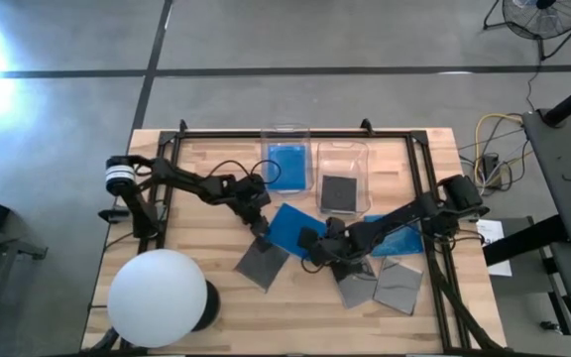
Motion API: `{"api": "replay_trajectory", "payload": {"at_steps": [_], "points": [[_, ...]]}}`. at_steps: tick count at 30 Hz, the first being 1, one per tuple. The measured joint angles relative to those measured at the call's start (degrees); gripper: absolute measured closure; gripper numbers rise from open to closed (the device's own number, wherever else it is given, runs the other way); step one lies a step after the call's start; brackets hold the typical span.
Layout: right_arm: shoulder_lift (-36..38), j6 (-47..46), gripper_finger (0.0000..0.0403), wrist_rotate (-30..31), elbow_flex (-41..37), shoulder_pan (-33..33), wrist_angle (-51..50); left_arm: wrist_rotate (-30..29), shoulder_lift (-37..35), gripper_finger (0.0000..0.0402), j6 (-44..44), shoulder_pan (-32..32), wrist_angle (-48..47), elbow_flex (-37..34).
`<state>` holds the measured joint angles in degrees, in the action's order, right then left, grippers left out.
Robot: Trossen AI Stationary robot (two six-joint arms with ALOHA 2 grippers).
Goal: Pick & place jewel cases by type
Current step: Put the blue CD case into the left transparent bin
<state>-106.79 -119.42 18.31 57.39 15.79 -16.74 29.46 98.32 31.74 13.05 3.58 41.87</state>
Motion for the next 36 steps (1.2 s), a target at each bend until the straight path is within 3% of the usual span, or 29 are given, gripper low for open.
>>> {"api": "replay_trajectory", "payload": {"at_steps": [5, 9, 13, 21, 31, 36], "points": [[0.1, 0.1, 0.0184, 0.6, -2.3, 0.4, 4.6, -0.2, 0.0, 0.0284, -0.2, -0.9, -0.2, 1.0], [-0.4, 10.9, 0.0183, 3.2, -2.8, 0.5, 14.7, 0.5, -0.3, 0.0284, -2.0, -0.9, -1.1, 0.9], [-0.2, 17.2, 0.0183, 3.9, -0.1, 0.5, 16.4, 1.1, -0.4, 0.0284, -4.1, -1.0, -3.5, 1.1], [-0.1, 7.0, 0.0192, 6.6, 0.2, 0.8, 15.7, 1.6, -1.3, 0.0284, -4.2, -1.3, -5.8, 1.2], [0.4, 2.5, 0.0309, 6.7, 0.4, 4.2, 14.9, 1.3, -6.0, 0.0284, -6.9, -1.8, -14.2, 0.9], [1.8, 2.9, 0.0354, 12.8, 0.4, 7.2, 13.8, 1.1, -11.7, 0.0284, -8.8, -1.9, -19.6, 0.9]]}}
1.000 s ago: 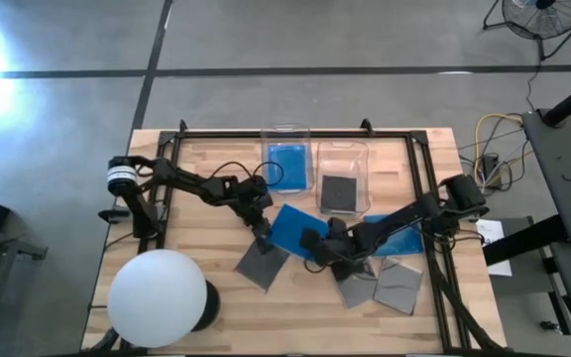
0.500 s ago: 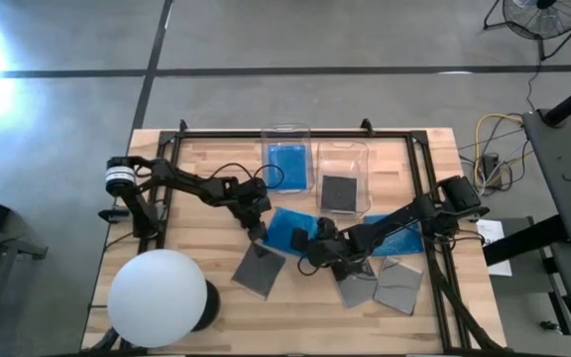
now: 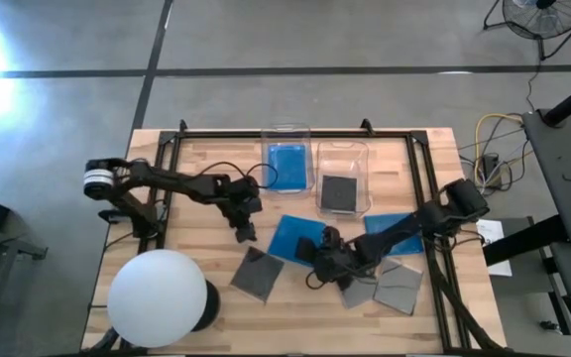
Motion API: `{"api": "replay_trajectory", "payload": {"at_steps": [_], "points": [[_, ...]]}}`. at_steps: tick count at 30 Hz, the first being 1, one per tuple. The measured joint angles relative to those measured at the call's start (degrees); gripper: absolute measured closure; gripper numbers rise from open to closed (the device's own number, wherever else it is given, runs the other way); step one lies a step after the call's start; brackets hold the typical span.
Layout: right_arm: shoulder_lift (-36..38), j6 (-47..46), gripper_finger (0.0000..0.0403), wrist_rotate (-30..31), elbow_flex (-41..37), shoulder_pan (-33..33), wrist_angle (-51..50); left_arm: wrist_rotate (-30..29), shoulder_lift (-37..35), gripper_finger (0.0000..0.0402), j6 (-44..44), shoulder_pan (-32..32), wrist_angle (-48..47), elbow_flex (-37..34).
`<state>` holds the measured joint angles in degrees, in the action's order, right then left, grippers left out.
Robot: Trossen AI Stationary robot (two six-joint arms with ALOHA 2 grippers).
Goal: Pick & place jewel cases by type
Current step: Put the blue CD case into the left transparent bin
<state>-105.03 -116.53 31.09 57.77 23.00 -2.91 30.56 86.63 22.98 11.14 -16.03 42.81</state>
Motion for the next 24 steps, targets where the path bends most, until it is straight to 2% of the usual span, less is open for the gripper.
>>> {"api": "replay_trajectory", "payload": {"at_steps": [8, 11, 14, 15, 17, 21, 24], "points": [[7.7, 15.2, 0.0365, 14.2, 1.1, 1.5, -0.3, -2.4, -12.2, 0.0284, 1.3, 0.0, -0.5, 0.0], [10.6, 20.2, 0.0365, 21.2, 2.1, -0.5, -0.4, -4.3, -16.6, 0.0284, 1.9, 0.0, -0.3, 0.2], [12.6, 21.0, 0.0365, 30.8, 3.7, -3.3, -0.4, -7.8, -20.3, 0.0284, 3.0, 0.0, -0.5, 0.2], [13.1, 21.2, 0.0365, 32.3, 4.3, -4.8, -0.3, -9.1, -21.4, 0.0284, 3.1, 0.0, -0.5, 0.2], [13.3, 21.2, 0.0365, 31.2, 5.6, -8.9, -0.6, -11.6, -23.7, 0.0284, 3.2, 0.0, -0.1, 0.2], [9.3, 23.8, 0.0365, 19.0, 8.4, -18.5, -1.0, -14.6, -27.8, 0.0284, 4.0, 0.1, 0.0, 0.2], [4.8, 31.1, 0.0365, 16.9, 12.4, -23.6, -0.8, -14.7, -30.5, 0.0284, 4.2, 0.1, 0.1, 0.2]]}}
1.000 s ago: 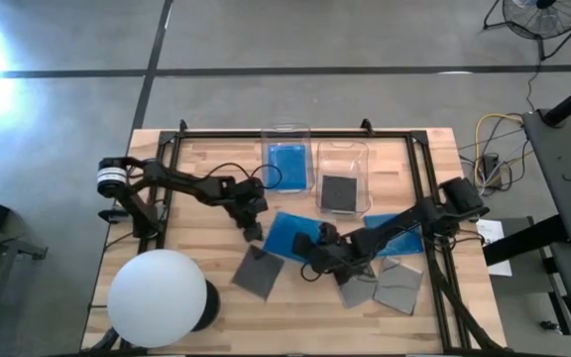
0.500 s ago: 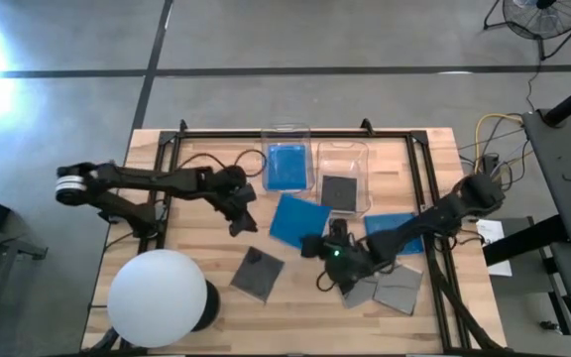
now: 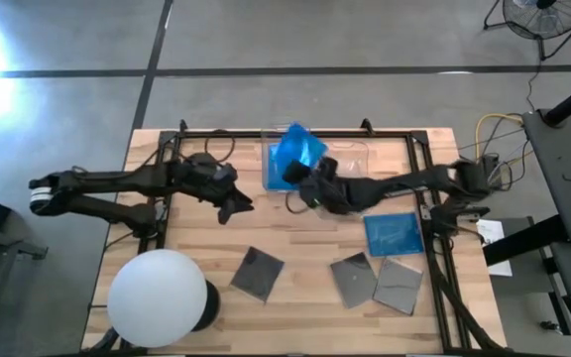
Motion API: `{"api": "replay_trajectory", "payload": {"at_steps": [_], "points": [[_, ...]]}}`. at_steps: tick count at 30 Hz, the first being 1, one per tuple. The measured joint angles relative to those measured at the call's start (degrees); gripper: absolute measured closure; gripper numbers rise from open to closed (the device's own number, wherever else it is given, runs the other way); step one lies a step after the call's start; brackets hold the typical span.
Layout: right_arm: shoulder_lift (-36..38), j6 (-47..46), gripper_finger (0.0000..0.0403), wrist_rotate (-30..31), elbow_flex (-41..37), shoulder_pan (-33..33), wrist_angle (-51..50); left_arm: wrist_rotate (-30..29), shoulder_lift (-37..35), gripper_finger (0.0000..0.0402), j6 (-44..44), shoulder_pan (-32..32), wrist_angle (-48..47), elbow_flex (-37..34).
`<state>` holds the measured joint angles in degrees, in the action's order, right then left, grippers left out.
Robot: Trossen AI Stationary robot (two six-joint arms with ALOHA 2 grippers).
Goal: Pick & place jewel cases by type
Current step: Put the blue CD case into the left transparent bin
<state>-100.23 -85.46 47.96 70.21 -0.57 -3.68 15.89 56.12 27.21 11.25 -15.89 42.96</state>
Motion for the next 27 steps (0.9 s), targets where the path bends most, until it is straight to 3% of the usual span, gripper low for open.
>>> {"api": "replay_trajectory", "payload": {"at_steps": [3, 6, 10, 15, 19, 22, 27], "points": [[-5.0, 4.4, 0.0365, -0.2, 5.1, -2.9, 0.2, -0.5, -2.3, 0.0284, 0.3, 0.0, -0.2, 0.0], [-10.9, 10.9, 0.0364, -5.1, 11.8, -5.0, -4.3, -0.6, -4.0, 0.0284, -0.3, 0.2, -0.2, 0.0], [-18.1, 12.6, 0.0343, -10.6, 23.1, -6.6, -20.6, -1.0, -5.7, 0.0284, -1.9, 0.2, -1.1, -0.1], [-25.1, 12.5, 0.0286, -10.5, 36.3, -6.9, -41.6, -0.9, -6.9, 0.0284, -5.2, 0.2, -2.8, -0.1], [-27.0, 14.7, 0.0258, -10.2, 44.1, -7.0, -44.2, -1.0, -7.0, 0.0284, -8.0, 0.3, -5.2, -0.1], [-27.6, 15.1, 0.0283, -9.8, 47.3, -7.3, -43.9, -1.0, -6.8, 0.0284, -9.4, 0.3, -6.5, -0.1], [-27.8, 19.7, 0.0365, -8.8, 49.5, -7.4, -43.7, -1.0, -7.0, 0.0284, -9.6, 0.3, -7.8, -0.2]]}}
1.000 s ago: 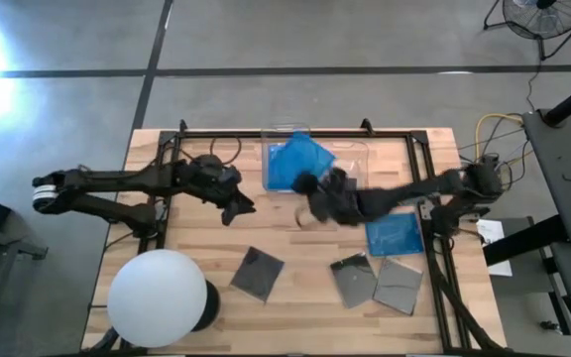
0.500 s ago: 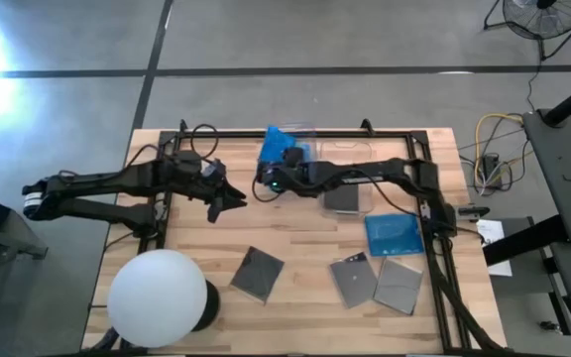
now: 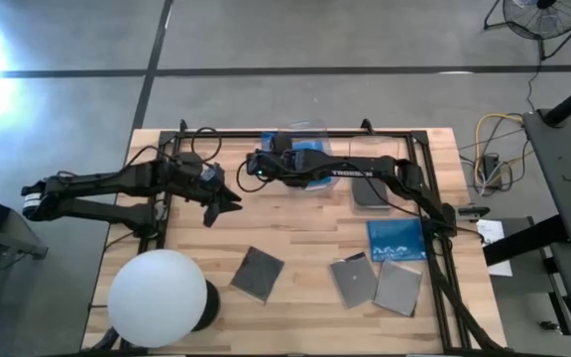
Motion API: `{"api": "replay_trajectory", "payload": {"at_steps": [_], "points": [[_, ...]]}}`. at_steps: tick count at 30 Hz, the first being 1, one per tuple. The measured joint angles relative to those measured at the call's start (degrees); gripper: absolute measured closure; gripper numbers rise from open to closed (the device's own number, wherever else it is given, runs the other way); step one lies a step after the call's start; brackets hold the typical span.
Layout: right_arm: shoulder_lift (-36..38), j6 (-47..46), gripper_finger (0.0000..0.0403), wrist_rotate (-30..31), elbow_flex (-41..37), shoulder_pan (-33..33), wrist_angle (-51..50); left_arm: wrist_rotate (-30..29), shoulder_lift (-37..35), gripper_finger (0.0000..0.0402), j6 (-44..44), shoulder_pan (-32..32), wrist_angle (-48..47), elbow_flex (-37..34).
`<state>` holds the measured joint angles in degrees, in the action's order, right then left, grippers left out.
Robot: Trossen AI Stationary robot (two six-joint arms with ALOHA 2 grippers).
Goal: Pick & place jewel cases by type
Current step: Put the blue CD case into the left transparent bin
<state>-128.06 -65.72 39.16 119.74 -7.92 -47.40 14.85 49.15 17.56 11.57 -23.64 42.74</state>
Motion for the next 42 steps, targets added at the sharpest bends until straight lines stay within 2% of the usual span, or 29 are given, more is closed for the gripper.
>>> {"api": "replay_trajectory", "payload": {"at_steps": [4, 8, 12, 14, 17, 22, 27, 31, 34, 37, 39, 42], "points": [[0.1, 2.9, 0.0368, -3.5, -0.6, 0.7, 0.9, -2.0, -0.1, 0.0284, 0.0, 0.0, -1.5, 0.0], [0.2, 3.6, 0.0362, -6.9, -1.2, 2.1, 2.6, -11.3, -0.2, 0.0284, 0.0, 0.0, -4.4, 0.0], [0.4, 3.2, 0.0366, -3.9, -1.1, 3.5, 2.0, -19.3, -0.4, 0.0284, 0.4, 0.1, -5.6, 0.0], [1.3, 2.1, 0.0366, -1.7, -1.1, 3.8, 1.7, -19.9, -0.8, 0.0284, 0.8, 0.1, -5.6, 0.0], [4.2, -4.4, 0.0365, 5.0, -1.1, 4.5, -2.6, -20.1, -1.5, 0.0284, 2.1, 0.1, -5.4, 0.0], [9.7, -19.1, 0.0351, 19.3, -1.0, 7.3, -17.2, -23.0, -2.8, 0.0284, 3.0, 0.1, -5.3, 0.0], [11.4, -29.7, 0.0357, 26.3, -1.3, 10.5, -28.6, -24.0, -3.0, 0.0284, 2.4, 0.2, -4.8, 0.0], [8.8, -40.1, 0.0357, 25.3, -4.0, 10.2, -31.1, -24.0, -2.5, 0.0284, 1.8, 0.2, -3.2, 0.0], [7.9, -49.8, 0.0352, 19.2, -7.2, 8.0, -31.2, -24.0, -2.2, 0.0284, 1.8, 0.2, -3.0, 0.0], [8.4, -61.8, 0.0351, 16.1, -11.3, 5.9, -31.3, -23.9, -2.2, 0.0284, 2.1, 0.2, -3.0, 0.0], [8.7, -64.7, 0.0351, 14.0, -13.4, 4.9, -28.2, -23.9, -2.2, 0.0284, 2.3, 0.2, -3.1, 0.0], [10.1, -66.1, 0.035, 12.6, -16.0, 4.0, -18.2, -23.8, -2.2, 0.0284, 2.3, 0.2, -3.2, 0.0]]}}
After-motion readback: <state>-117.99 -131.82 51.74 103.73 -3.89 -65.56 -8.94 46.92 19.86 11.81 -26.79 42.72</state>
